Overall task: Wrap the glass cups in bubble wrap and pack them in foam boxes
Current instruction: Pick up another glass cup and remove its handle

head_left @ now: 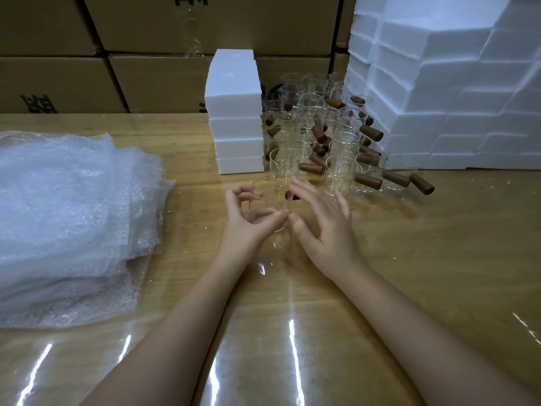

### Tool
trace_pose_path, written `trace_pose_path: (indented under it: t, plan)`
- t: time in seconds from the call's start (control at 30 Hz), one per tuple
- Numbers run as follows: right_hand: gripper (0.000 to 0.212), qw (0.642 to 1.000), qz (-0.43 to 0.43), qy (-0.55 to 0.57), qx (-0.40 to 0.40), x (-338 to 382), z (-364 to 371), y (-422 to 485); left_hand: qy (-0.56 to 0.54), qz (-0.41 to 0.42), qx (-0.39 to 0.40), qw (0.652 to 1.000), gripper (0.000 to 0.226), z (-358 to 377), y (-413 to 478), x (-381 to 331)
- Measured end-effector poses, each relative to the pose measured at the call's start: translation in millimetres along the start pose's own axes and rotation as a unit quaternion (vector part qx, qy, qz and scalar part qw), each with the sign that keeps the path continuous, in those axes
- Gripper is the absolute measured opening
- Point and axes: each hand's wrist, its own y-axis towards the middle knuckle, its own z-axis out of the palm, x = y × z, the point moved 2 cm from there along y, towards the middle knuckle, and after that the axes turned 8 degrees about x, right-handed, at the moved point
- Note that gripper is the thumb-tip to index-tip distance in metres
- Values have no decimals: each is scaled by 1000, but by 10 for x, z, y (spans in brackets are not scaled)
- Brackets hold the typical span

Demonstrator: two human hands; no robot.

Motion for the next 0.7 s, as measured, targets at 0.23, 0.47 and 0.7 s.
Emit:
trace_pose_path:
  t: [0.23, 0.47, 0.7]
  plan:
    - [61, 998, -12, -43, -45, 23, -27, -21, -118, -83, -18, 989, 48, -52, 61, -1]
    - [77, 963, -63, -262, -1, 103, 9, -37, 45, -129, 97, 986, 78, 83, -28, 16]
    - [84, 979, -12, -170, 109, 95, -8, -18, 90, -148, 101, 980, 58, 78, -22, -18]
